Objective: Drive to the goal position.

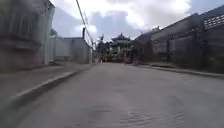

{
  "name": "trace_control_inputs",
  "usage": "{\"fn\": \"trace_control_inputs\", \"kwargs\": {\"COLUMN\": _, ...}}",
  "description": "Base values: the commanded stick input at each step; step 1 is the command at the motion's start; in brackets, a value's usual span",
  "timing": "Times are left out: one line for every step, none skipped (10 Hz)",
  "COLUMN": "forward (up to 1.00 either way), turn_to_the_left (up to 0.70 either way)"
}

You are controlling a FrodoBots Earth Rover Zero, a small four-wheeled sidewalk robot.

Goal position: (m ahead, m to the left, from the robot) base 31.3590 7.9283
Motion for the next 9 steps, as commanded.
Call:
{"fn": "trace_control_inputs", "kwargs": {"forward": 1.0, "turn_to_the_left": 0.0}}
{"fn": "trace_control_inputs", "kwargs": {"forward": 1.0, "turn_to_the_left": 0.0}}
{"fn": "trace_control_inputs", "kwargs": {"forward": 1.0, "turn_to_the_left": -0.4}}
{"fn": "trace_control_inputs", "kwargs": {"forward": 1.0, "turn_to_the_left": -0.4}}
{"fn": "trace_control_inputs", "kwargs": {"forward": 1.0, "turn_to_the_left": -0.4}}
{"fn": "trace_control_inputs", "kwargs": {"forward": 1.0, "turn_to_the_left": -0.4}}
{"fn": "trace_control_inputs", "kwargs": {"forward": 1.0, "turn_to_the_left": -0.4}}
{"fn": "trace_control_inputs", "kwargs": {"forward": 1.0, "turn_to_the_left": -0.03}}
{"fn": "trace_control_inputs", "kwargs": {"forward": 1.0, "turn_to_the_left": 0.0}}
